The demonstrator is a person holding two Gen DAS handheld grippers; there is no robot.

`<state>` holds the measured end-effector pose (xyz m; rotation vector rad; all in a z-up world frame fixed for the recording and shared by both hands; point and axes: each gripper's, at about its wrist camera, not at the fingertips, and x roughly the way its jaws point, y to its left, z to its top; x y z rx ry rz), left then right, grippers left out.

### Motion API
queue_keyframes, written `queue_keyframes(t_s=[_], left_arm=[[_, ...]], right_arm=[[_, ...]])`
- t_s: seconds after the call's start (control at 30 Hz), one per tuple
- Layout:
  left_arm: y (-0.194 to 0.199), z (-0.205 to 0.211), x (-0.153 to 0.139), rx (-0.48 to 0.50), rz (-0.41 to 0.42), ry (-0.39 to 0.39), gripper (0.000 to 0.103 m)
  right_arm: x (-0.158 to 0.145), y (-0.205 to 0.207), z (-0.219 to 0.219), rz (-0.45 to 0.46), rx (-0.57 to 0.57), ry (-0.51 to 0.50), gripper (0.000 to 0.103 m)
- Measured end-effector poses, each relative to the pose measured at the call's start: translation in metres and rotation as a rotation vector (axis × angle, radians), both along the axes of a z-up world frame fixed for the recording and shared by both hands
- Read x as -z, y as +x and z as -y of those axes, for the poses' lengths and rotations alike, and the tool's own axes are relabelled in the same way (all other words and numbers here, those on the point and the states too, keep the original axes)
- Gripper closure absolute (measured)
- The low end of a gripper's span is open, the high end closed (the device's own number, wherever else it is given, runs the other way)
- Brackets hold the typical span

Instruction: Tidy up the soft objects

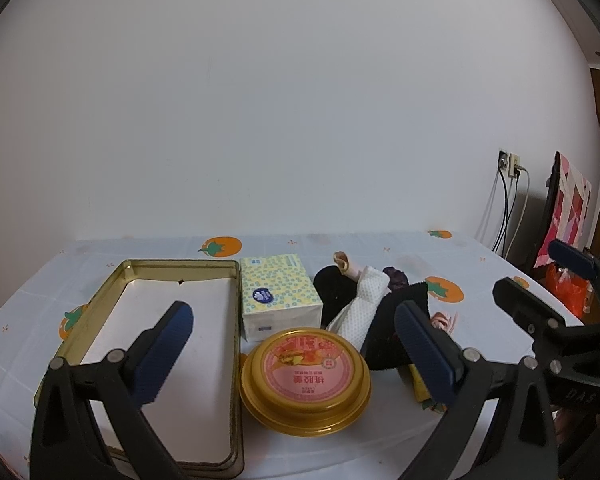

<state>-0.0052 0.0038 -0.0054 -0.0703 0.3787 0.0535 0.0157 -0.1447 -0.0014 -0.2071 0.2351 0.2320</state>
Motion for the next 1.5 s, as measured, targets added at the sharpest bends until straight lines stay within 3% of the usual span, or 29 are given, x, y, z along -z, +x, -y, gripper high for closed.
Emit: queue_keyframes(t_s=[0.83, 1.07, 1.2, 1.33, 1.37, 1.43, 1.5], left_arm=[[0.025, 0.034, 0.031, 0.050, -0.089, 0.068, 0.000], [0.033, 0.045, 0.039, 0.069, -0.116, 0.096, 0.000], [0.037, 0.051, 0.042, 0.080, -0.125, 0.114, 0.000], [0.041, 0.052, 0.043, 0.084, -0.131, 0.117, 0.000], [0.042, 0.053, 0.043, 0.086, -0.132, 0.119, 0.000], [0.043, 0.054, 0.043, 0.088, -0.133, 0.122, 0.000], [0.044, 0.055, 0.044, 0.094, -0.134, 0.119, 0.000]], right_arm=[[0.038, 0.023, 0.044, -0.098, 0.081, 0.053, 0.001], [0.063, 0.042, 0.055, -0.211, 0.084, 0.045, 0.002], [0.076, 0.056, 0.052, -0.288, 0.045, 0.035, 0.022], [0.085, 0.068, 0.046, -0.337, 0.017, 0.020, 0.027], [0.086, 0.072, 0.045, -0.358, 0.002, 0.021, 0.031], [0.089, 0.076, 0.043, -0.394, -0.019, 0.020, 0.054], [0.093, 0.078, 0.041, -0.419, -0.035, 0.007, 0.058]])
